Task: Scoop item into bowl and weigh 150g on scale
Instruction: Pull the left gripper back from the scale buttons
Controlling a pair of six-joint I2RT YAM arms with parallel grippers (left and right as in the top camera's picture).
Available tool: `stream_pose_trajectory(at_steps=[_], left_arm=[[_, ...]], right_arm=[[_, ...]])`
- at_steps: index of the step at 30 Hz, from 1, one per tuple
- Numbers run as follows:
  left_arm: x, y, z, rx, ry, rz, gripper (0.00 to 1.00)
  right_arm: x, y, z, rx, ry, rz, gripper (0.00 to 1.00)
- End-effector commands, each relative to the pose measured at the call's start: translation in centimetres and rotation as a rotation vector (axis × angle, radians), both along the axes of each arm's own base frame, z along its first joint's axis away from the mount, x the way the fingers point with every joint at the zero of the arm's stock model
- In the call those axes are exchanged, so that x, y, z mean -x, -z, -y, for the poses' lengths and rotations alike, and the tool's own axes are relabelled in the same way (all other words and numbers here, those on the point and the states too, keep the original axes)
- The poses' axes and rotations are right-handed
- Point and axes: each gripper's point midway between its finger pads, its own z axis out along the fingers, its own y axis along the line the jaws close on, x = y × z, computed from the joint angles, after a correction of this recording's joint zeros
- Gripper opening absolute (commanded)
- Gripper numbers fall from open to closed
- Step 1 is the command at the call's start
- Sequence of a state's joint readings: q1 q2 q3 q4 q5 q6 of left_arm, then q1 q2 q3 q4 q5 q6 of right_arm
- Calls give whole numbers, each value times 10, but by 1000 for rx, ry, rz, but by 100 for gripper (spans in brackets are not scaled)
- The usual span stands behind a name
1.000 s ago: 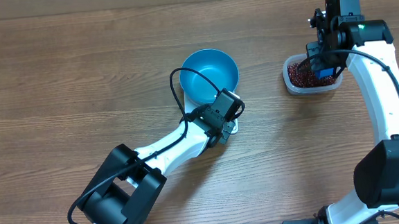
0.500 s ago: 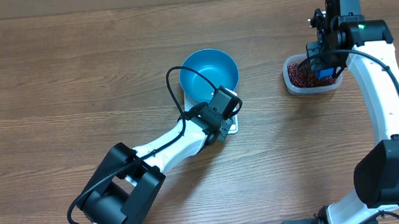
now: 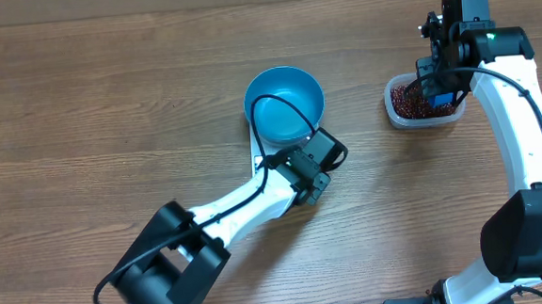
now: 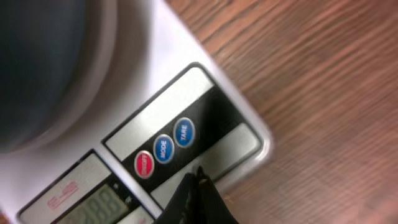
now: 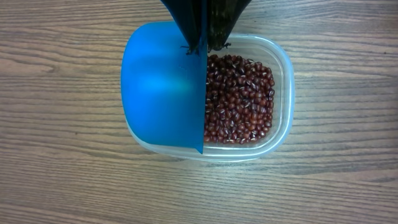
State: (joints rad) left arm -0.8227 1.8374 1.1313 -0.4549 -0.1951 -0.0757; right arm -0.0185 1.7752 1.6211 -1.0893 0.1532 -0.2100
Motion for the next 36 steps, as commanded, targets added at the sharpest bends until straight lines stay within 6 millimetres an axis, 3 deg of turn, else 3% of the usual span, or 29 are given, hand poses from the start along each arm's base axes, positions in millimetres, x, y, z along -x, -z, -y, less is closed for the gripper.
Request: stream_pose_trajectory(at_steps=[1, 6, 9, 17, 21, 36], left_arm=[[-14, -63, 12, 122, -19, 98, 4], [-16, -107, 10, 171, -28, 146, 4], [-13, -111, 1, 139, -36, 122, 4], [5, -82, -50, 77, -263, -98, 4], [14, -76, -47, 147, -258, -215, 4], [8, -25, -52, 39, -296, -279, 4]], right_arm=[[-4, -4, 1, -4, 0, 15, 4], [-3, -4, 1, -4, 1, 11, 4], [-3, -4, 1, -4, 1, 11, 4], [-2, -3, 1, -5, 1, 5, 4], [-2, -4, 1, -5, 1, 7, 4], [0, -2, -3, -26, -7, -3, 4]])
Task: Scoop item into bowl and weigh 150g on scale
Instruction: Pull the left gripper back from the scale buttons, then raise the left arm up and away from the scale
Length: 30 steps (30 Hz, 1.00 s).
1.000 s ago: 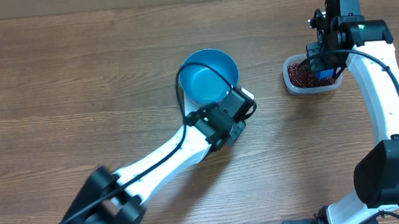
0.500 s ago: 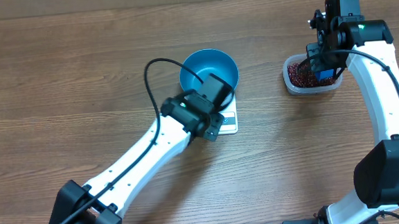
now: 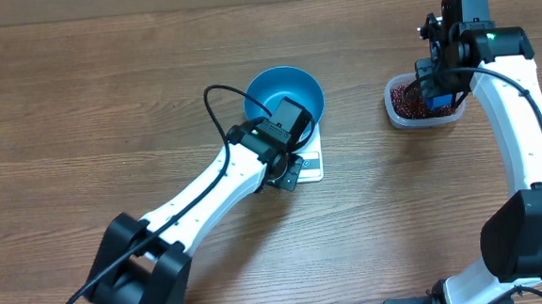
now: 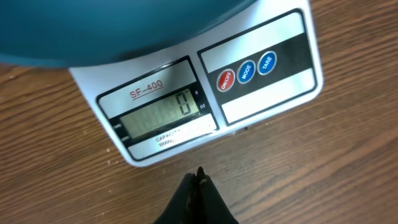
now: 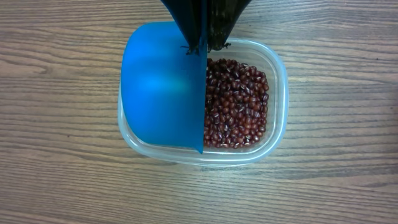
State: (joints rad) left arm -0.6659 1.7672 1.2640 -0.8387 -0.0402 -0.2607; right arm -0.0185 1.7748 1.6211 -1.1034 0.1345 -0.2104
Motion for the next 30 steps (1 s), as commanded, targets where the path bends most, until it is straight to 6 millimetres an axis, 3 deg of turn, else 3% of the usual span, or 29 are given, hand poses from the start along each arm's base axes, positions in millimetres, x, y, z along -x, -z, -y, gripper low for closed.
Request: stream_pose_trajectory(at_steps=[1, 4, 6, 13, 15, 18, 21, 25, 30], left_arm=[[0, 12, 4, -2, -12, -28, 4], [-1, 11, 5, 1, -12, -24, 5], [-2, 10, 5, 4, -12, -20, 15], [-5, 9, 7, 13, -12, -6, 22], [-8, 8, 9, 22, -11, 5, 19], [-10, 5, 11, 28, -11, 12, 4], [-14, 0, 14, 36, -11, 25, 4], [-22, -15, 20, 53, -8, 52, 4], [-53, -68, 36, 104, -4, 172, 4]], right_arm=[[-3, -4, 0, -8, 1, 10, 4], [-3, -3, 0, -9, 1, 8, 4], [-1, -3, 0, -10, 3, 4, 4], [-2, -3, 0, -9, 3, 8, 4], [-3, -3, 0, -9, 3, 8, 4], [-2, -3, 0, -9, 3, 7, 4], [-2, -3, 0, -9, 3, 6, 4], [-2, -3, 0, -9, 3, 7, 4], [-2, -3, 0, -10, 4, 7, 4]])
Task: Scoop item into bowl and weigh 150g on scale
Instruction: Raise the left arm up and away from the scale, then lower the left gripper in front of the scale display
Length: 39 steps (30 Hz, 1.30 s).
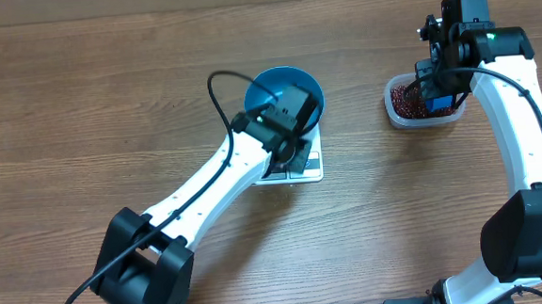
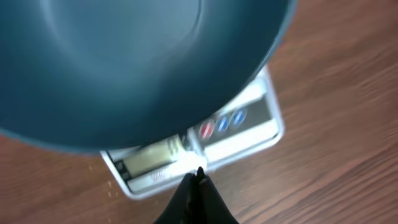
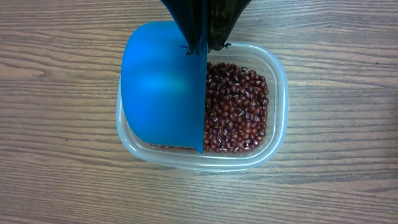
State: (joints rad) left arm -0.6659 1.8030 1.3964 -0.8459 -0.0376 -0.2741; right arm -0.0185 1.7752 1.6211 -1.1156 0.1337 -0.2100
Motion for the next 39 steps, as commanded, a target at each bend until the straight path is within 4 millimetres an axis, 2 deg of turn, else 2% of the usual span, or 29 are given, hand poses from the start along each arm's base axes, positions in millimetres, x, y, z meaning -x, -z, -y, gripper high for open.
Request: stream_pose_trajectory(at_steps=[1, 5, 10, 14, 19, 25, 29, 39], left_arm=[[-32, -50, 15, 40, 9, 137, 4], [-46, -79, 19, 45, 30, 217, 4], [-53, -91, 18, 57, 18, 240, 4], [-76, -110, -4, 38, -60, 302, 4], [-104, -132, -36, 119, -219, 320, 4], [-113, -129, -60, 191, -272, 258, 4], [-113, -126, -72, 180, -291, 239, 4], [-115, -124, -78, 154, -296, 249, 5]], right_arm=[[-5, -4, 0, -8, 3, 19, 4], [-5, -4, 0, -8, 3, 19, 4], [-5, -4, 0, -8, 3, 18, 4], [-5, -4, 0, -8, 3, 18, 4], [-4, -4, 0, -8, 3, 17, 4], [-3, -4, 0, -8, 3, 13, 4], [-5, -5, 0, -7, 3, 20, 4], [-6, -5, 0, -8, 4, 24, 4]])
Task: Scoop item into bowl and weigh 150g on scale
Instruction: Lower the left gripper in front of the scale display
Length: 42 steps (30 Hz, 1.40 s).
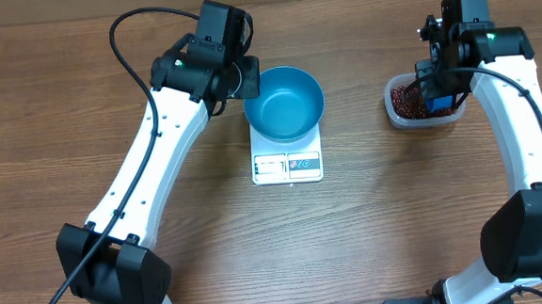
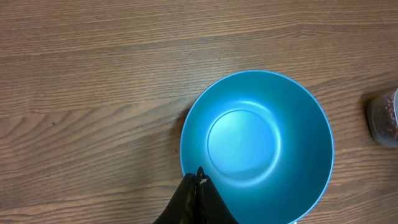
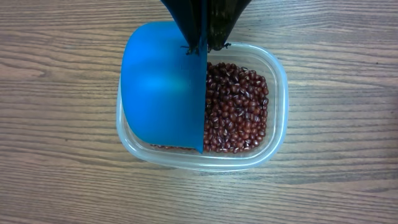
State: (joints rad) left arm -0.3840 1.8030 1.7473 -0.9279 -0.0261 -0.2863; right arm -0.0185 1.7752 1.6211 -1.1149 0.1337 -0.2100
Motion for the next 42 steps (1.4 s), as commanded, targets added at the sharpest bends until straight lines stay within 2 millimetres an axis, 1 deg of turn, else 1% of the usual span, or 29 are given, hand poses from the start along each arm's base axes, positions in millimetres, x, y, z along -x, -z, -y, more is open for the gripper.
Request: stream_pose_trajectory(at_steps=[1, 2, 3, 4, 5, 9, 11, 12, 13, 15, 17, 20, 23, 25, 27, 29, 33, 36, 39, 42], left_arm=[[-8, -8, -5, -5, -22, 33, 5], [-10, -9, -7, -10, -30, 40, 6], [-11, -10, -9, -11, -36, 45, 9], [-13, -10, -10, -9, -39, 48, 15], [-13, -10, -12, -9, -42, 49, 17], [-17, -11, -15, -6, -51, 57, 13], [-18, -13, -14, -3, -51, 65, 4], [-18, -12, -13, 1, -48, 63, 4], [-14, -10, -11, 10, -36, 44, 4], [4, 1, 0, 40, 12, -38, 4], [29, 16, 12, 57, 62, -141, 4], [70, 39, 15, -14, 121, -291, 4], [106, 47, 21, -75, 185, -387, 4], [118, 49, 26, -85, 209, -399, 4], [127, 54, 30, -88, 224, -402, 4], [131, 64, 27, -95, 197, -403, 5], [130, 89, 25, -95, 179, -373, 4], [134, 101, 21, -95, 173, -369, 4], [139, 107, 19, -98, 175, -360, 4], [140, 109, 15, -132, 160, -315, 4]], right_arm=[[-6, -6, 0, -8, 3, 24, 4], [-6, -7, 0, -7, 3, 24, 4], [-5, -9, 1, -4, 4, 24, 4], [-5, -13, 1, -4, 4, 25, 3], [-5, -20, 1, -4, 4, 29, 3], [-11, -51, 1, -1, 1, 78, 4], [-13, -61, 1, -1, 1, 98, 4], [-14, -65, 1, -1, 1, 107, 4], [-15, -66, 1, -1, 1, 112, 4], [-13, -65, 1, -3, 1, 101, 4], [-6, -61, -1, -12, -2, 70, 4], [0, -58, -3, -20, -6, 44, 4], [0, -58, -3, -21, -6, 44, 4], [0, -58, -3, -22, -3, 43, 4], [0, -58, -3, -23, -3, 43, 4], [0, -58, -3, -23, -3, 43, 4], [0, -58, -3, -22, -3, 43, 4], [0, -58, -3, -22, -3, 43, 4], [0, -58, -2, -22, -2, 43, 4], [0, -58, -2, -22, -2, 44, 4]])
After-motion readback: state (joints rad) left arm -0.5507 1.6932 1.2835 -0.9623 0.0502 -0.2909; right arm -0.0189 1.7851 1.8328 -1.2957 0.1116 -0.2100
